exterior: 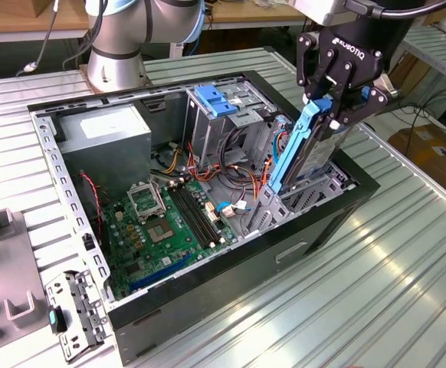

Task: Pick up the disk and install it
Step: 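Insert the disk into the insertion slot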

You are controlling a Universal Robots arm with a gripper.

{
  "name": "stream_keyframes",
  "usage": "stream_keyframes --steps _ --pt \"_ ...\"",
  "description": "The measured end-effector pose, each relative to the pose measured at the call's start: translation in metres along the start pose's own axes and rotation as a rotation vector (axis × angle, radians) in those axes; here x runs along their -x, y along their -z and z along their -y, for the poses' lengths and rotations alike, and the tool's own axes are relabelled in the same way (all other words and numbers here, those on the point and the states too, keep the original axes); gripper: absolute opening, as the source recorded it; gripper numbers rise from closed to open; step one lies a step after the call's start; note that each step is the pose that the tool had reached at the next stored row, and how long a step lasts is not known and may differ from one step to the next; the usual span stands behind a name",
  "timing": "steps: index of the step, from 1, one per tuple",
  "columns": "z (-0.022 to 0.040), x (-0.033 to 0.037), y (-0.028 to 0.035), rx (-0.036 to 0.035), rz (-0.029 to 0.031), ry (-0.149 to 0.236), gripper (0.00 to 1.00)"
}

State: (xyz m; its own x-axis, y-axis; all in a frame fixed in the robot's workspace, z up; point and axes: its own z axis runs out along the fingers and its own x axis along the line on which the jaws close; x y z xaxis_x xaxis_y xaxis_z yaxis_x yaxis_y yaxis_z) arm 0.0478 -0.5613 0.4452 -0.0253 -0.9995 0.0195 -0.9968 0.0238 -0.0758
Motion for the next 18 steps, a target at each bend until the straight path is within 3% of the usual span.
stream_keyframes --steps 5,15,18 --pt "-0.0004 0.0001 -0.0045 0.0002 -0.0001 -0.002 0.37" --pt "-0.0005 0.0001 -0.0061 0.0002 -0.0001 -0.002 0.37" --pt "-0.0008 0.0002 -0.0099 0.0002 -0.0001 -0.002 0.37"
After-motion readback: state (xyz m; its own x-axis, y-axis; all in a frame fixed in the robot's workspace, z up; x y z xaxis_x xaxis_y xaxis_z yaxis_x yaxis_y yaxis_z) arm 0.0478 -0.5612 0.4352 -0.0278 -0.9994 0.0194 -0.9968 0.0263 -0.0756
